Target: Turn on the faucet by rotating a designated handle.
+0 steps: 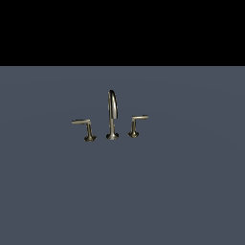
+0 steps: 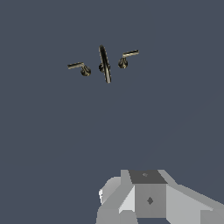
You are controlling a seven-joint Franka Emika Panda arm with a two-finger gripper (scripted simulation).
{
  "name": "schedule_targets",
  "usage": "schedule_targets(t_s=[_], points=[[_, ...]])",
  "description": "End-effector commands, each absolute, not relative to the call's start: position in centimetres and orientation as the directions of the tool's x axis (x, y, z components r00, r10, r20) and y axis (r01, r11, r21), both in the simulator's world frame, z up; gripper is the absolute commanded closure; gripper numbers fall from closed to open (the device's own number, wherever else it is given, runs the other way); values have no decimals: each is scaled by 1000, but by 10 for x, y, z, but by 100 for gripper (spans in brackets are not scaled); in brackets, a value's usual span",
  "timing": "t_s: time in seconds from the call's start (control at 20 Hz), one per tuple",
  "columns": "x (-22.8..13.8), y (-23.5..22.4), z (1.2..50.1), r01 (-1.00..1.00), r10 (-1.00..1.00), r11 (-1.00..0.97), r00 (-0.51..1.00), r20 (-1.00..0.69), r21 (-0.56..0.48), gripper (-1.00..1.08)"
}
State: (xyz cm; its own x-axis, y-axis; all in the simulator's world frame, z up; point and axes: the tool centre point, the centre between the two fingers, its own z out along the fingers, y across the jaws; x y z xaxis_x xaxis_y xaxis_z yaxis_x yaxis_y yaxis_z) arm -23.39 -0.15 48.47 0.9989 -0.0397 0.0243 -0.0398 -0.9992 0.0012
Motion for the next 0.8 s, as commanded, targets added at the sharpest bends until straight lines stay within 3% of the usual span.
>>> schedule_targets(t_s=[0.0, 0.75], points=[[-228, 2, 478, -64, -64, -998, 998, 23, 1, 108], [-153, 27, 392, -350, -351, -937, 936, 18, -5, 108]])
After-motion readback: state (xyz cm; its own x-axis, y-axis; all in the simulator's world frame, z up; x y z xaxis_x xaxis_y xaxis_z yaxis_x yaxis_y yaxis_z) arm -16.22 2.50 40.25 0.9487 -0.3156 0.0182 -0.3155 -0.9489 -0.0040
